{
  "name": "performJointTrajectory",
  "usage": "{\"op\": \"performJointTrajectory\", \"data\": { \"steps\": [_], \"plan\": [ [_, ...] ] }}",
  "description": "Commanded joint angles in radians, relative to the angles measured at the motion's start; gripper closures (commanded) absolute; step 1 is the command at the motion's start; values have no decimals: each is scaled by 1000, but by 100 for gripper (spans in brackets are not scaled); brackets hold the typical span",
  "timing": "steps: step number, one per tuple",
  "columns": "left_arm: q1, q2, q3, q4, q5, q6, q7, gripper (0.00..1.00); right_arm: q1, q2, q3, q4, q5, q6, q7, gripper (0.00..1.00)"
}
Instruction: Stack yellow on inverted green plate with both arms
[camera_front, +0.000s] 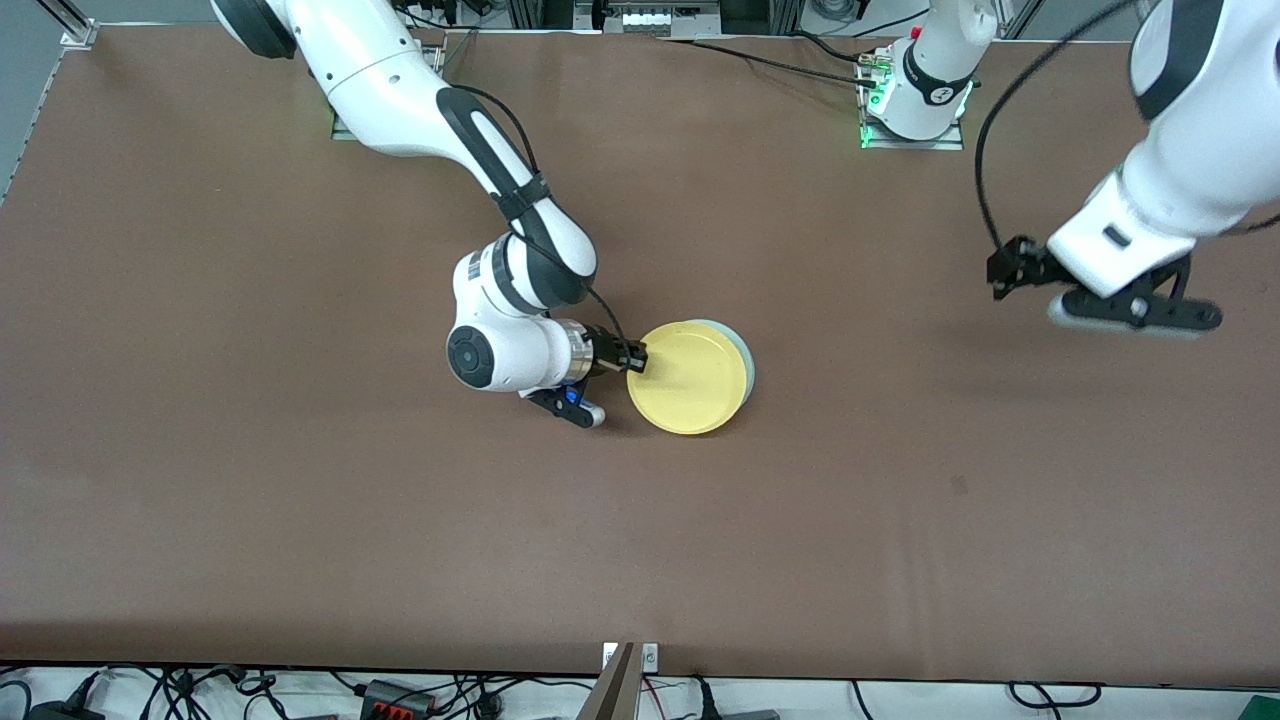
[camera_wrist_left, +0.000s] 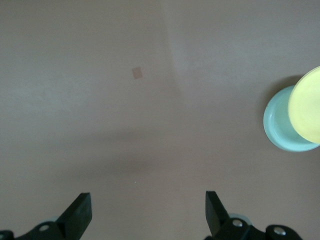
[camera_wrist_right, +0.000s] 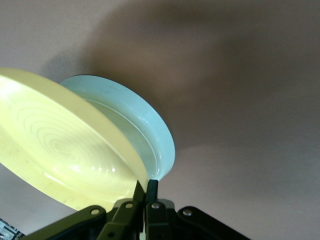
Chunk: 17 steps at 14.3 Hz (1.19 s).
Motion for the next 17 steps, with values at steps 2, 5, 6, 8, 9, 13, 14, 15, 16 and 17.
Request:
{"op": "performJointTrajectory", "data": {
  "steps": [2, 5, 6, 8, 9, 13, 14, 15, 16, 17],
  "plan": [
    [70, -63, -4, -39, -85, 6, 131, 0, 27, 43, -6, 35, 23, 21, 64, 100],
    [91, -46, 5, 2, -101, -40, 179, 0, 37, 49, -6, 35, 24, 24, 79, 100],
    [97, -40, 7, 7, -100, -66, 176, 0, 37, 51, -6, 31, 23, 24, 78, 100],
    [97, -16, 5, 18, -98, -74, 179, 0, 40, 59, -6, 31, 23, 27, 79, 100],
    [97, 3, 7, 39, -101, -78, 155, 0, 43, 57, -6, 31, 23, 30, 78, 100],
    [97, 28, -5, 59, -100, -106, 40, 0, 56, 57, -6, 31, 24, 33, 81, 100],
    [103, 27, 1, 58, -115, -121, 32, 0, 57, 55, -6, 31, 26, 33, 82, 100],
    [120, 34, 4, 58, -133, -107, 35, 0, 57, 55, -6, 31, 26, 33, 81, 100],
    [138, 43, 4, 44, -155, -66, 30, 0, 57, 55, -6, 31, 26, 33, 81, 100],
    [141, 34, -1, 20, -155, -19, 30, 0, 57, 55, -6, 30, 24, 33, 79, 100]
  ]
}}
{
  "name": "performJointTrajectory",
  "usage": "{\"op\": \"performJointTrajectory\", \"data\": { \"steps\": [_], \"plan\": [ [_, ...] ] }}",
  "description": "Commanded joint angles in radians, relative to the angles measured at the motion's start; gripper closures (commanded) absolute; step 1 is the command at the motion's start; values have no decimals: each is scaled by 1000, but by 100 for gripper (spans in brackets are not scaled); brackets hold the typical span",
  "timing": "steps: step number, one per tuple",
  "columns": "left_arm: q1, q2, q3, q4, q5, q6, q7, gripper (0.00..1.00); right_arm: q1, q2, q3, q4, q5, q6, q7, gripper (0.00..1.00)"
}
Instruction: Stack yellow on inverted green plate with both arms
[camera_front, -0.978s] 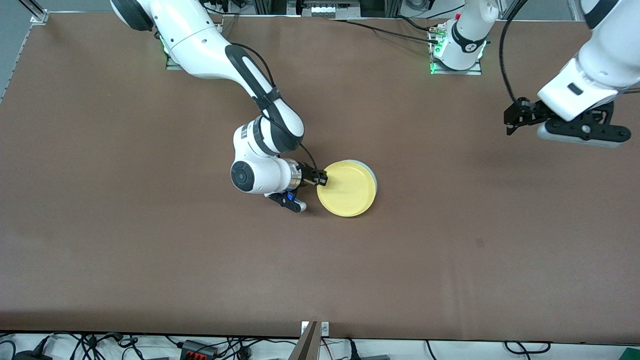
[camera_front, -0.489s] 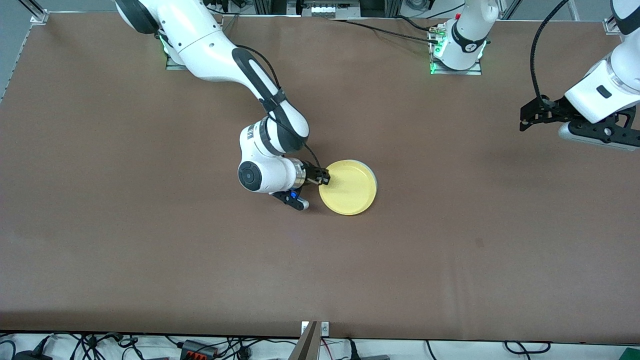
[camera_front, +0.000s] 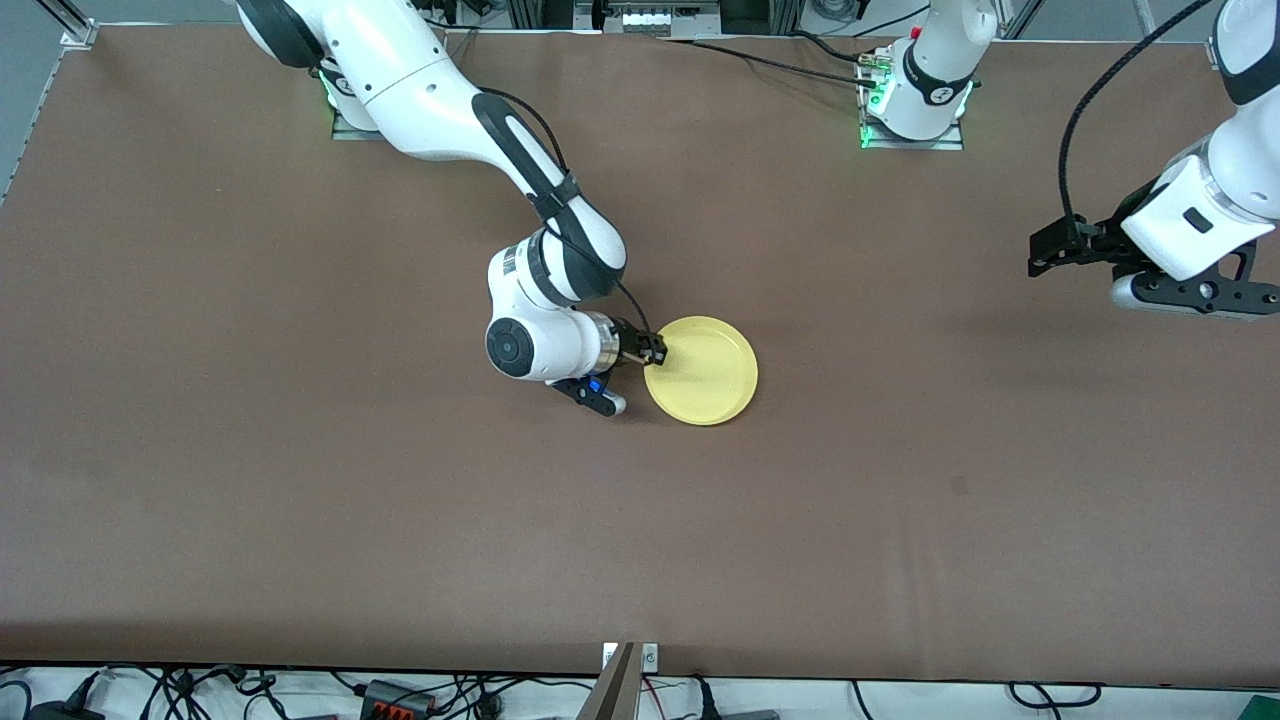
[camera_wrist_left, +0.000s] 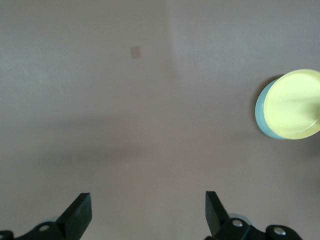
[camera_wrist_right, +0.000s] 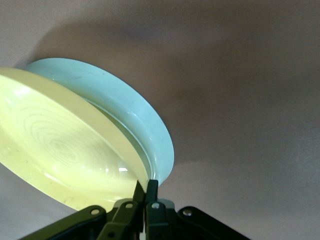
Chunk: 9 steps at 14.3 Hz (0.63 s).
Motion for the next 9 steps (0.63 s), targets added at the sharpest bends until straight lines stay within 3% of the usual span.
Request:
{"op": "performJointTrajectory", "data": {
  "steps": [1, 2, 3, 4, 7, 9],
  "plan": [
    [29, 11, -8, -7, -30, 70, -6, 0, 8, 10, -6, 22, 21, 1, 15, 100],
    [31, 12, -8, -7, -30, 76, 4, 0, 9, 10, -6, 22, 21, 1, 17, 88],
    [31, 11, -8, -8, -27, 82, 4, 0, 12, 8, -6, 22, 13, 3, 17, 16],
    [29, 9, -11, -8, -24, 90, 4, 0, 20, 2, -12, 22, -1, 7, 14, 0],
    [23, -18, -17, -44, 27, 138, 3, 0, 20, -48, -33, 28, -68, -5, 6, 0],
    [26, -87, -23, -157, 26, 210, 3, 0, 11, -106, -47, 27, -161, -16, 7, 0]
  ]
}}
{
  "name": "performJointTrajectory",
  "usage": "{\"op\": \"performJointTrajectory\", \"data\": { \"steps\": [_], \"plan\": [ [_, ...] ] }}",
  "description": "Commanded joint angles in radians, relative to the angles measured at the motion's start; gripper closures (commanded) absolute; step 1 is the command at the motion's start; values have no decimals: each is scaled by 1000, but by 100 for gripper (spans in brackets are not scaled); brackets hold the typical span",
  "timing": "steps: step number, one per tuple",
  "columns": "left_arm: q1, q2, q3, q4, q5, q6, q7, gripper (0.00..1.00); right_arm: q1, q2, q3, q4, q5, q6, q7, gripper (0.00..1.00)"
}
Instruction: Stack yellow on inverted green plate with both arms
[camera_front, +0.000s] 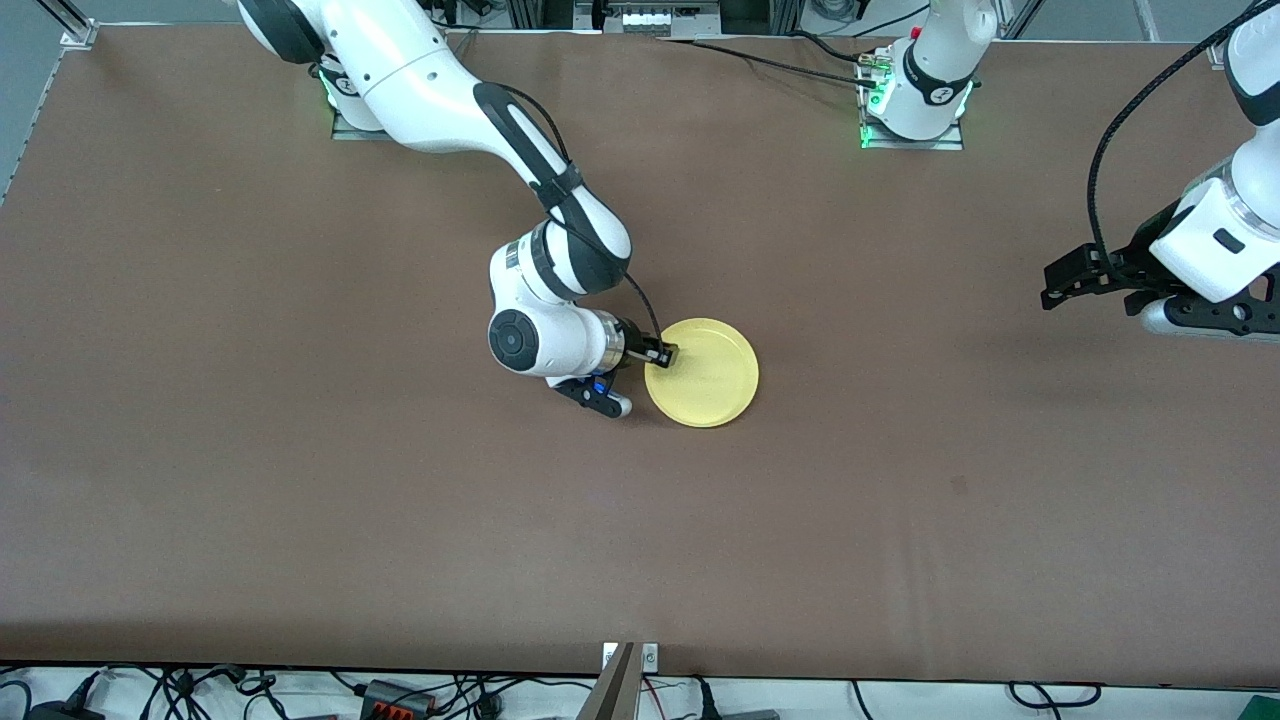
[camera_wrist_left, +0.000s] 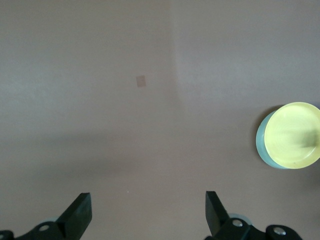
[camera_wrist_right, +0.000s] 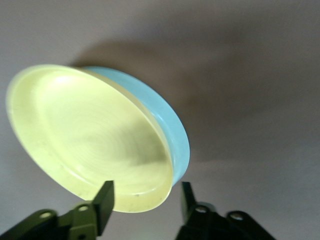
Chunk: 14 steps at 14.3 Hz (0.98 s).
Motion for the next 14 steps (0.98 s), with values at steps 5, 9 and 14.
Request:
{"op": "performJointTrajectory", "data": {
  "steps": [5, 9, 14],
  "plan": [
    [4, -113, -10, -152, 22, 74, 10, 0, -15, -206, -100, -8, -375, -152, -29, 0],
    [-4, -111, -37, -147, 28, 75, 9, 0, -123, -299, -117, -5, -522, -312, -241, 0],
    [-4, -111, -38, -138, 27, 69, 7, 0, -307, -370, -113, 27, -527, -408, -363, 0]
  ]
}}
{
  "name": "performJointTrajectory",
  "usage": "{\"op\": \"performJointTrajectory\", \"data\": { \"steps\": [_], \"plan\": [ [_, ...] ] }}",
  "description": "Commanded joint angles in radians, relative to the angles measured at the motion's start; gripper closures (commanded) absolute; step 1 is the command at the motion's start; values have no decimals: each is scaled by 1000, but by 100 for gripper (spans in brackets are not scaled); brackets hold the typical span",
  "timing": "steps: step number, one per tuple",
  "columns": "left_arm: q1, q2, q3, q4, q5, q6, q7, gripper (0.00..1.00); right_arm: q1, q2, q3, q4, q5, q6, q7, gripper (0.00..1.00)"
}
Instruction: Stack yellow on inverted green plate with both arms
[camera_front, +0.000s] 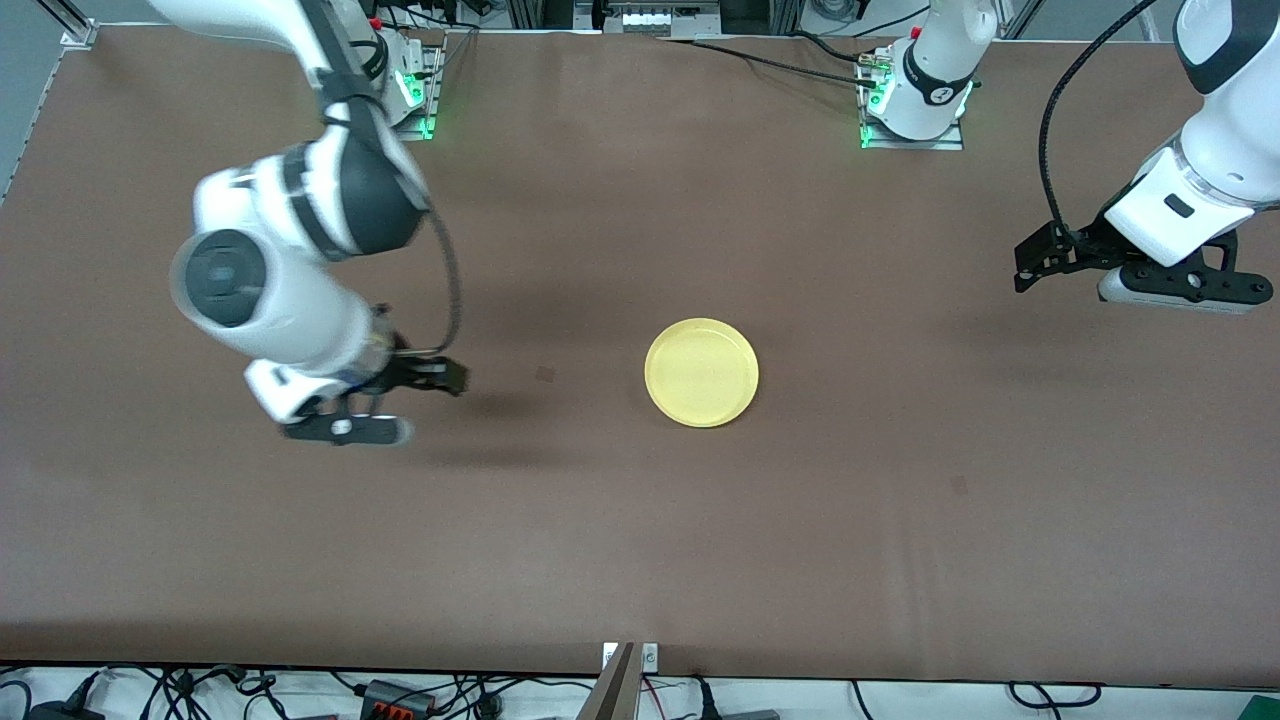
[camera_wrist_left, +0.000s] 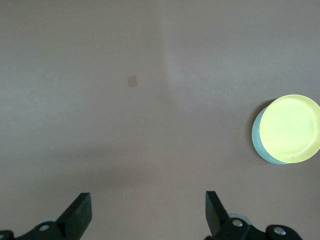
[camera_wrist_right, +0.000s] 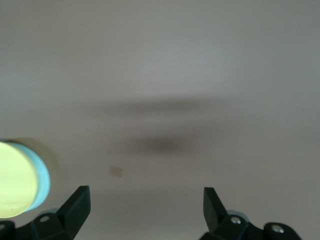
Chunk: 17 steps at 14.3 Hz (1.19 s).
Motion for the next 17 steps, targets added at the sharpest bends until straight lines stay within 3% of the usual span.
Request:
{"op": "performJointTrajectory", "data": {
  "steps": [1, 8, 12, 17],
  "plan": [
    [4, -19, -4, -12, 26, 5, 5, 0, -82, -38, 21, 5, -21, -37, -16, 0],
    [12, -16, -4, -12, 25, -1, 5, 0, -263, -201, 62, -90, -119, -26, -194, 0],
    [13, -16, -2, -12, 25, -1, 5, 0, -357, -272, 65, -130, -123, -43, -310, 0],
    [13, -16, -4, -10, 25, -1, 5, 0, -374, -304, 64, -100, -161, -161, -315, 0]
  ]
}}
